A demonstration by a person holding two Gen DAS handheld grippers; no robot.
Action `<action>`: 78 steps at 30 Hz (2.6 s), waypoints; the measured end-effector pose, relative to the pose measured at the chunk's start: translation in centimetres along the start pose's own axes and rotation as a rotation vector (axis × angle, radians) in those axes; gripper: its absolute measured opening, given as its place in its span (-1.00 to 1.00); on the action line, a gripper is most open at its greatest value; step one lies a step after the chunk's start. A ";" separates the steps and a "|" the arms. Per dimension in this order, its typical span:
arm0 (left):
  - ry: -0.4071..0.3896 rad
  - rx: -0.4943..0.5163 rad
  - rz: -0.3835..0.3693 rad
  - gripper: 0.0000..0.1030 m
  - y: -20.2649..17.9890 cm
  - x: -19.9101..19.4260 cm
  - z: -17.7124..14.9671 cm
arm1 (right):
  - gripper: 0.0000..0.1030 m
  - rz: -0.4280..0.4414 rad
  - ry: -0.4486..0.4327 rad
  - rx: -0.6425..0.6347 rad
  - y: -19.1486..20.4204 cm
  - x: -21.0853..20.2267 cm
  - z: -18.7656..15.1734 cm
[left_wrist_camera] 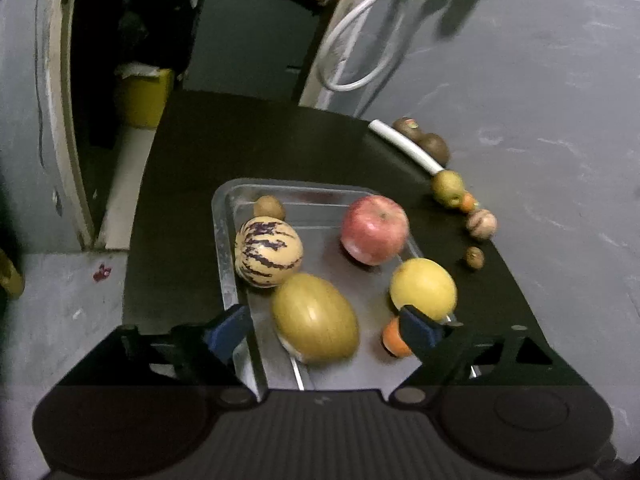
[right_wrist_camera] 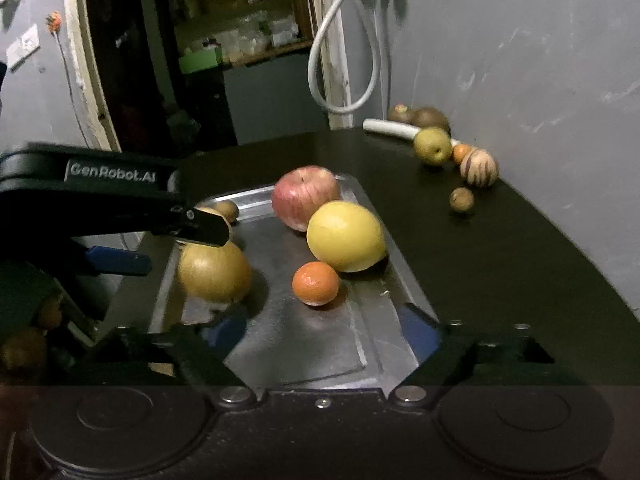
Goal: Organize fruits
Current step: 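Carry the tangerine and large pear over the tray and open both tools, then move both tools away from the tray back toward the fruit row, then grasp the striped pepino with the left tool while the right tool grasps a small brown fruit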
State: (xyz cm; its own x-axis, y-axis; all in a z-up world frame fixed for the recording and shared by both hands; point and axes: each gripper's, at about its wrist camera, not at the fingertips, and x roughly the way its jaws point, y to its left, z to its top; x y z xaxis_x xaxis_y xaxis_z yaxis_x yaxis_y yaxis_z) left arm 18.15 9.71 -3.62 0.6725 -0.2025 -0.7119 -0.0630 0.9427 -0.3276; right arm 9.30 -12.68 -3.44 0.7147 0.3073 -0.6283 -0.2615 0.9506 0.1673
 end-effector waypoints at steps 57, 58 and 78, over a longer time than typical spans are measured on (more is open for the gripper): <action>0.116 0.159 -0.073 0.99 -12.6 6.0 5.4 | 0.99 -0.269 -0.040 -0.145 -11.6 0.9 2.2; 0.124 0.172 -0.078 0.99 -12.8 7.0 5.8 | 0.95 -0.252 -0.034 -0.154 -11.7 1.8 2.5; 0.295 0.423 -0.196 0.99 -20.2 22.0 11.5 | 0.16 -0.122 0.050 -0.030 -13.6 13.0 6.7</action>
State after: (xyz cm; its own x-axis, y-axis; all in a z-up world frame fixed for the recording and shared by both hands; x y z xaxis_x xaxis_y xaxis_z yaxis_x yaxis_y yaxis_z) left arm 42.71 -10.71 -5.49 0.4029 -0.3935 -0.8263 0.3858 0.8917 -0.2366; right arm 26.51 -21.33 -8.76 0.7097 0.1859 -0.6795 -0.1940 0.9788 0.0651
